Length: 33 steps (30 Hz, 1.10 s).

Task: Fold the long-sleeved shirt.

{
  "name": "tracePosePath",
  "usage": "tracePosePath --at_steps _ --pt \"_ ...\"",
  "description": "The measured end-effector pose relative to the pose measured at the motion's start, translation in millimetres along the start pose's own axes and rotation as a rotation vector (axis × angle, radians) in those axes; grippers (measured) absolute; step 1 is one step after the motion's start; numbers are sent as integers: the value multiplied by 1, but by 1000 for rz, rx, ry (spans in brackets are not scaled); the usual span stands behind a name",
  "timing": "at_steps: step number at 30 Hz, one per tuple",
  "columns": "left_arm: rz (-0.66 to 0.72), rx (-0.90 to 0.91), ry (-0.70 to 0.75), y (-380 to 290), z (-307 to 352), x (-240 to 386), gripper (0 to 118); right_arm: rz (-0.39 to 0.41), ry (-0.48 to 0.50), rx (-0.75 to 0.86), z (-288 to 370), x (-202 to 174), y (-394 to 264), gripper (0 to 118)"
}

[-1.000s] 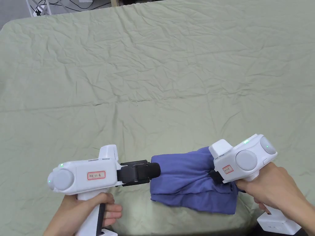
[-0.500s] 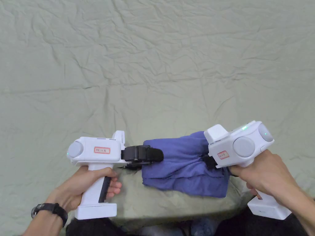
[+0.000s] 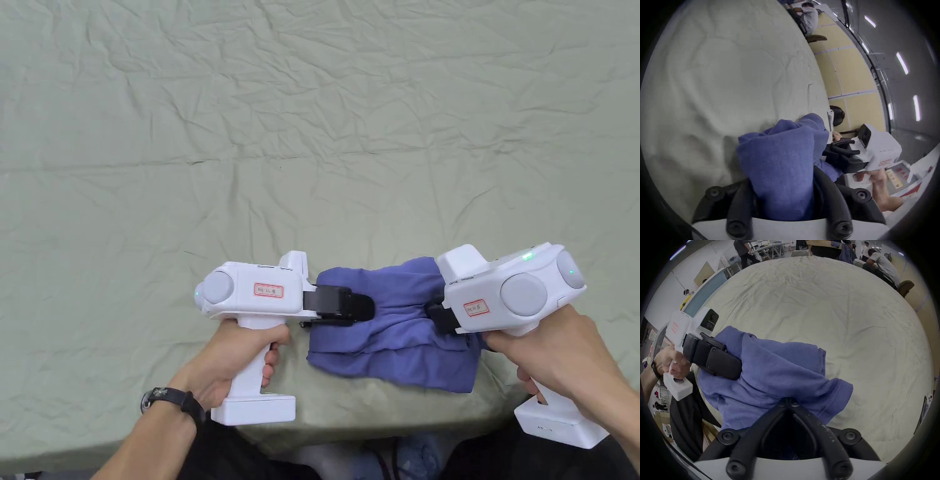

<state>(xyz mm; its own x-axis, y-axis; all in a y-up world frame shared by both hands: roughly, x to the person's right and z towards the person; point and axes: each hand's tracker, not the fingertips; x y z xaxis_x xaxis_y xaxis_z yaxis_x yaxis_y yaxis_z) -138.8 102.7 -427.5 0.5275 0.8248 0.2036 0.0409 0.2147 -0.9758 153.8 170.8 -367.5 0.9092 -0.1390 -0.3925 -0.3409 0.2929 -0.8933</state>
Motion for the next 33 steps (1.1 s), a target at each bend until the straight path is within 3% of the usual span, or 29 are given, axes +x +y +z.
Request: tracePosePath --at_steps 9,15,18,23,33 --pt "-52 -7 92 4 10 22 22 -6 -7 56 8 -3 -7 1" --pt "-80 0 132 2 39 26 22 19 -72 320 77 -35 -20 1" --pt "-85 18 147 1 55 24 22 -19 -25 432 103 -51 -33 1" --pt "-86 18 174 4 81 13 22 54 -88 471 115 -81 -34 1" --pt "-82 28 307 10 186 -38 22 173 -22 492 100 -145 13 1"
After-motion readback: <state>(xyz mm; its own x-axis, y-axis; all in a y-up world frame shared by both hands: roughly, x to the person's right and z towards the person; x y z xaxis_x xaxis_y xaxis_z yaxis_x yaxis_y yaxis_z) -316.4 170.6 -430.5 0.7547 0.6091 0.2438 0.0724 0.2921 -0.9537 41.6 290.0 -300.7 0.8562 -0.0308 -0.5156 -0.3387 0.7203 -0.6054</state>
